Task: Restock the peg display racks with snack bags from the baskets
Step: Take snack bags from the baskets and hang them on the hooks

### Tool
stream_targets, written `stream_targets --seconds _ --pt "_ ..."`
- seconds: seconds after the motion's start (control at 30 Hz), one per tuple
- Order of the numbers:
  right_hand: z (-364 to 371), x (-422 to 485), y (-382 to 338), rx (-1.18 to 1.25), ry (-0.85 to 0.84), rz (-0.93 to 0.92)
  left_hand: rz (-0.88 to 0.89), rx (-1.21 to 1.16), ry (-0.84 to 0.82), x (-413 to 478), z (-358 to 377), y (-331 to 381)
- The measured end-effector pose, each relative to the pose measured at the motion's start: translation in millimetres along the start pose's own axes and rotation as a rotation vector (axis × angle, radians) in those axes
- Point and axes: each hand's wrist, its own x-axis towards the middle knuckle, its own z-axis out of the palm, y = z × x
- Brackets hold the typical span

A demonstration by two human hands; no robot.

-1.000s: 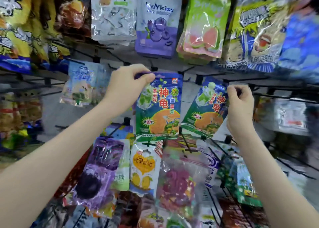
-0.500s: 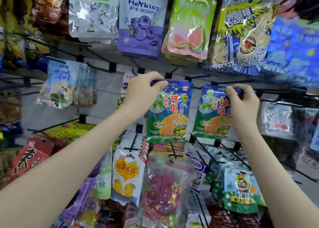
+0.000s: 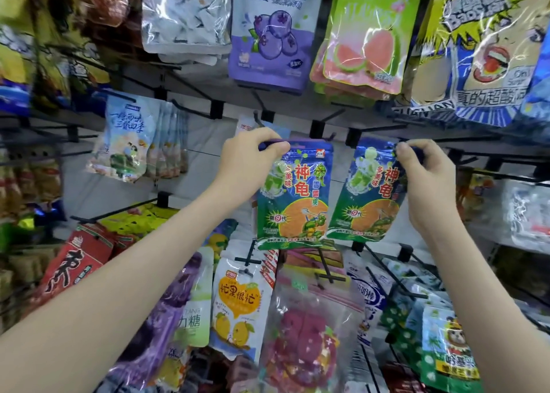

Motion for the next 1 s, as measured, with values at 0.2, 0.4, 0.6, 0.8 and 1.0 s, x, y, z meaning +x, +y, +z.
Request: stream_targets --seconds 0.2,0.4,0.6,0.8,1.0 --pt "8 6 1 -0.062 -0.006 0.023 -0.011 -0.007 -0.013 8 3 -8" --pt "26 37 36 -0.175 0.039 0.187 -0.03 -0.049 -0.044 11 3 -16" --pt "54 64 67 -0.269 0.104 0.263 -0.068 -0.061 -0.045 9 -11 -32" --pt "67 1 32 -0.174 0.236 0.185 -0.111 -0.102 -0.055 4 -34 -38" --pt "97 -60 -23 0.009 -0.386 0.071 -0.112 -0.192 -0.133 -3 -34 -29"
